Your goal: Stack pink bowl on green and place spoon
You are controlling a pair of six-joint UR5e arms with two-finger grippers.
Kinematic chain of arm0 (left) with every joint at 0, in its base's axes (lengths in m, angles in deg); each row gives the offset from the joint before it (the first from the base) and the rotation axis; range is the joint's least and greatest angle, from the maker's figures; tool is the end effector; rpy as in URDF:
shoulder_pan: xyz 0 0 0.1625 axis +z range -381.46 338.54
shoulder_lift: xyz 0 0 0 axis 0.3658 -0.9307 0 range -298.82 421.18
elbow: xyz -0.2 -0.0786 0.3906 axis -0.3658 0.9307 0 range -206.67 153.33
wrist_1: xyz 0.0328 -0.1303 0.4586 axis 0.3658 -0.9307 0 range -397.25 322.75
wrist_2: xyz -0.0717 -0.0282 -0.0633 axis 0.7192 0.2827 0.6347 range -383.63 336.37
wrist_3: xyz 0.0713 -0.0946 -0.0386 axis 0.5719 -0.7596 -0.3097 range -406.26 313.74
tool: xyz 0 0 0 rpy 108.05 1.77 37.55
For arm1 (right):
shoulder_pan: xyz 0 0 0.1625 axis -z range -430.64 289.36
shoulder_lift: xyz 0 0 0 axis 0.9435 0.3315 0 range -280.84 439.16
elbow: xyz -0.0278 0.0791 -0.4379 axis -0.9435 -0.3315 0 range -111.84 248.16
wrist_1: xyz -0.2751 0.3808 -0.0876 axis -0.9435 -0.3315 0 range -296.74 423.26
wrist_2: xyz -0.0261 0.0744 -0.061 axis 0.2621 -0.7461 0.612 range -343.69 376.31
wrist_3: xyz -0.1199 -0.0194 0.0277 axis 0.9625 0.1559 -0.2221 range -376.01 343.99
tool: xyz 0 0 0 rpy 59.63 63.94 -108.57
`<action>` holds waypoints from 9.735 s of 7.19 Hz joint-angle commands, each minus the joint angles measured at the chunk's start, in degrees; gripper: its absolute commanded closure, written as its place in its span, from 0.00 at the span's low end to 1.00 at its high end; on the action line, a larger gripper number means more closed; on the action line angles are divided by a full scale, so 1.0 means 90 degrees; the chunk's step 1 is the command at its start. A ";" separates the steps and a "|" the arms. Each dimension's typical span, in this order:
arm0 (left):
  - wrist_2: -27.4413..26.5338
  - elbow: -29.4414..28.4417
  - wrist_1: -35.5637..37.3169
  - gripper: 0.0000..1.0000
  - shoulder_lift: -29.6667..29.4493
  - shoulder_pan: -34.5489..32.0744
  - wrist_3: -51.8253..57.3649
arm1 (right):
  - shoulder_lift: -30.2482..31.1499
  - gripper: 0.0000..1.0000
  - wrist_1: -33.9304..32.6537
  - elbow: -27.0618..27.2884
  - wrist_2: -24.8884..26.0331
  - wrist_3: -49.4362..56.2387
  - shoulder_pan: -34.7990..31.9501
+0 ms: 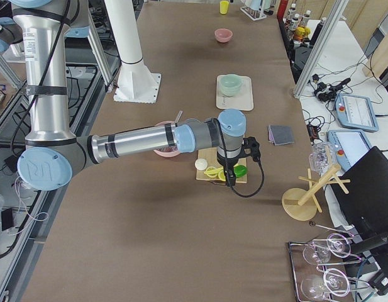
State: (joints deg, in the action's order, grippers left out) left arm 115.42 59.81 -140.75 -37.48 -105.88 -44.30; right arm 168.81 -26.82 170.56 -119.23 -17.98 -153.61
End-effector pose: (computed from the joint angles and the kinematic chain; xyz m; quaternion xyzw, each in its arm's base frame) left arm 0.0237 -0.6455 0.6075 0.1344 0.4140 0.1261 0.8914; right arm -0.0254 -0.5679 0.5703 0.0713 -0.3915 -0.0831 0.9136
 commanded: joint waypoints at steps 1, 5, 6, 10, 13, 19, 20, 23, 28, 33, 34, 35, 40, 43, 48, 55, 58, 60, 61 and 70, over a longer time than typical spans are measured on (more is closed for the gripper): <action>-0.0087 -0.0408 -0.0336 0.01 0.0025 0.0927 -0.0596 | 0.0000 0.00 -0.0001 0.0029 -0.0251 -0.0055 0.0310; -0.0391 -0.1122 -0.1719 0.01 -0.0024 0.1907 -0.2020 | -0.0059 0.00 0.0009 0.0039 -0.0253 -0.0231 0.0459; -0.0381 -0.1182 -0.1926 0.06 -0.0024 0.1948 -0.2073 | -0.0059 0.00 0.0009 0.0029 -0.0253 -0.0221 0.0459; -0.0322 -0.1095 -0.1918 1.00 -0.0043 0.1949 -0.2113 | -0.0098 0.00 0.0009 0.0039 -0.0253 -0.0231 0.0459; 0.0312 -0.0948 -0.1811 1.00 -0.0509 0.1910 -0.2626 | -0.0098 0.00 0.0019 0.0039 -0.0253 -0.0231 0.0459; -0.0474 0.0330 -0.1811 1.00 -0.2111 0.3418 -0.7496 | -0.0117 0.00 0.0009 0.0058 -0.0253 -0.0231 0.0478; -0.0972 0.0351 -0.1791 1.00 -0.2432 0.3897 -0.8113 | -0.0117 0.00 0.0009 0.0058 -0.0253 -0.0231 0.0478; -0.1922 0.0312 -0.0243 1.00 -0.3624 0.4584 -0.8451 | -0.0137 0.00 0.0009 0.0058 -0.0253 -0.0231 0.0488; -0.2822 -0.0371 -0.0238 1.00 -0.4115 0.5053 -0.9027 | -0.0127 0.00 0.0019 0.0097 -0.0253 -0.0241 0.0488; -0.2832 -0.0586 -0.0248 1.00 -0.4232 0.5074 -0.9027 | -0.0137 0.00 0.0009 0.0097 -0.0253 -0.0250 0.0488; -0.2832 -0.0625 -0.0248 1.00 -0.4242 0.5083 -0.9027 | -0.0137 0.00 0.0009 0.0097 -0.0253 -0.0250 0.0488; -0.2832 -0.0635 -0.0248 1.00 -0.4252 0.5083 -0.9027 | -0.0137 0.00 0.0009 0.0088 -0.0253 -0.0250 0.0488; -0.3106 -0.0674 -0.0287 1.00 -0.4311 0.5152 -0.9027 | -0.0176 0.00 0.0009 0.0039 -0.0253 -0.0240 0.0488; -0.3106 -0.0674 -0.0307 0.02 -0.4301 0.5152 -0.8949 | -0.0176 0.00 0.0009 0.0029 -0.0253 -0.0240 0.0488; -0.2009 0.0045 -0.0209 0.01 -0.3593 0.4394 -0.7976 | -0.0448 0.00 0.0028 0.0048 -0.0214 -0.0928 0.0760; -0.0772 0.1292 0.1920 0.01 0.0187 0.0179 0.0676 | -0.1523 0.00 0.0028 0.0107 0.1044 -0.4328 0.2410; -0.0742 0.0586 0.1910 0.01 0.0513 -0.0834 0.2437 | -0.1689 0.02 0.0028 0.0000 0.1786 -0.5722 0.3093; -0.0742 0.0576 0.1910 0.01 0.0514 -0.0835 0.2428 | -0.1651 0.05 0.0814 -0.0543 0.2071 -0.7499 0.3251; -0.0742 0.0566 0.1900 0.01 0.0514 -0.0835 0.2428 | -0.1631 0.08 0.1235 -0.0963 0.2139 -0.7854 0.3300; -0.0548 0.0576 0.1832 0.01 0.0640 -0.0825 0.2409 | -0.1465 0.62 0.1845 -0.1153 0.2472 -0.8385 0.3681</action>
State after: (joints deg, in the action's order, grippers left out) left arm 109.44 65.02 -124.16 -31.75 -113.31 -22.59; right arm 155.34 -10.21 160.14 -96.98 -93.37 -120.48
